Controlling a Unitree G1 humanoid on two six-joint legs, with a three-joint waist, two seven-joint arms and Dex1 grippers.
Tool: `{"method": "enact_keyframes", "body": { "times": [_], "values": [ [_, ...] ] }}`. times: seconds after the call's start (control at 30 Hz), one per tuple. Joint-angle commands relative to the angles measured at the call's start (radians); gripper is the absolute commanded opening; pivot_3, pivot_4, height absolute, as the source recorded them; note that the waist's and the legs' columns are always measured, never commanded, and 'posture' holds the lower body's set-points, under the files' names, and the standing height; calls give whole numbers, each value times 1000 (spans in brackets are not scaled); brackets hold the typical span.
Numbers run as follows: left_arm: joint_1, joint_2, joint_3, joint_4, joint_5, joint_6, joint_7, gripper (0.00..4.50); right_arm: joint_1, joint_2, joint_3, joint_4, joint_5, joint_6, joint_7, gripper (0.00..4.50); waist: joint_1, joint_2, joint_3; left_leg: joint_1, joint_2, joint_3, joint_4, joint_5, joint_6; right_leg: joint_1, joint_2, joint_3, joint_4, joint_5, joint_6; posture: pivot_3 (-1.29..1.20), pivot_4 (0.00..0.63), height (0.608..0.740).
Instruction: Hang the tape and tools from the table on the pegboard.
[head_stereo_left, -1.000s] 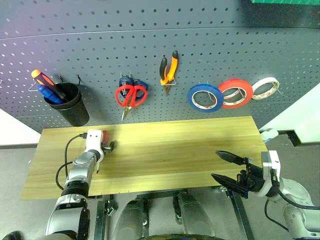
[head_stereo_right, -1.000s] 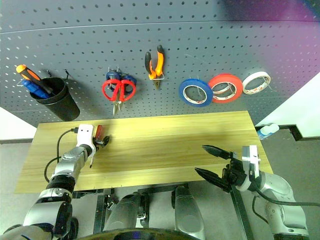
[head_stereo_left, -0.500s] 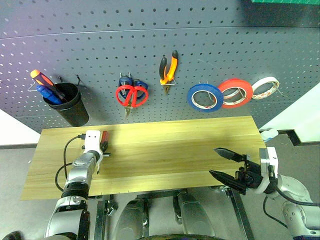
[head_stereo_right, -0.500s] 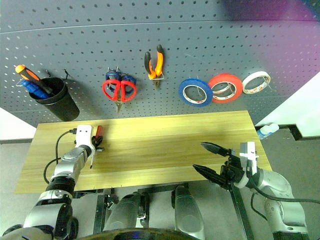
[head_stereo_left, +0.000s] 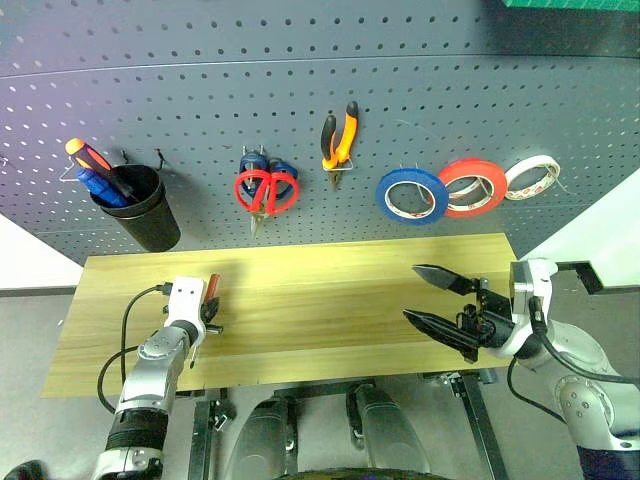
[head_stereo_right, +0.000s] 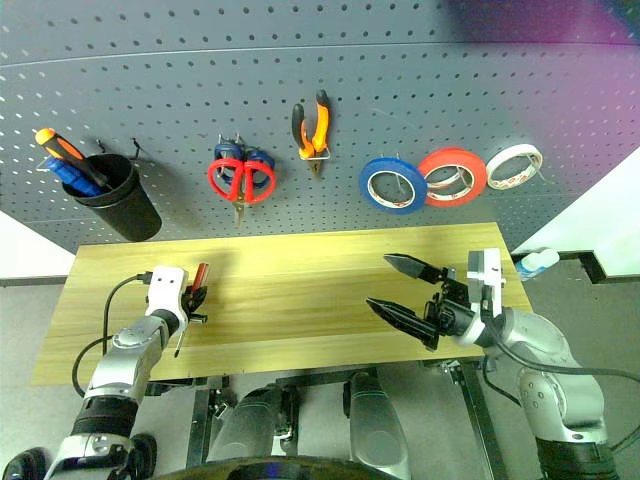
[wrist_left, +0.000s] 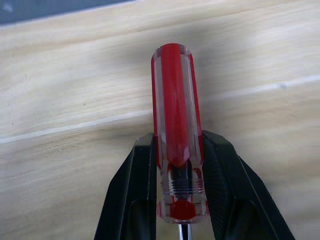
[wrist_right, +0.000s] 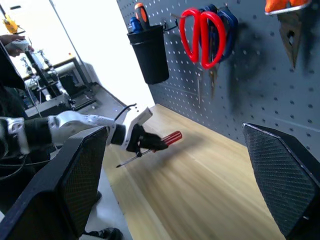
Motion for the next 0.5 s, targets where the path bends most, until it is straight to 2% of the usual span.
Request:
{"method": "enact_keyframes", "body": {
  "times": [0.03,0.23,0.5],
  "values": [
    [52,28,-16,-139,19,-36,-24,904,-45,4,4,-60,48,34,-34,4500,0,2,-5,0,0,0,0,0,0,0,0,0,0,0,0,-167,134,736],
    [91,52,-40,-218,49,-119,-53,904,-102,8,20,-79,108,93,-58,4500,2,3,-28,0,0,0,0,0,0,0,1,0,0,0,0,-151,94,736],
    [170,86,-45,-285,99,-307,-57,904,-150,23,47,-34,100,92,-43,4500,1,4,-78,1,0,0,0,0,0,1,1,0,0,0,0,-130,46,736]
  ]
}}
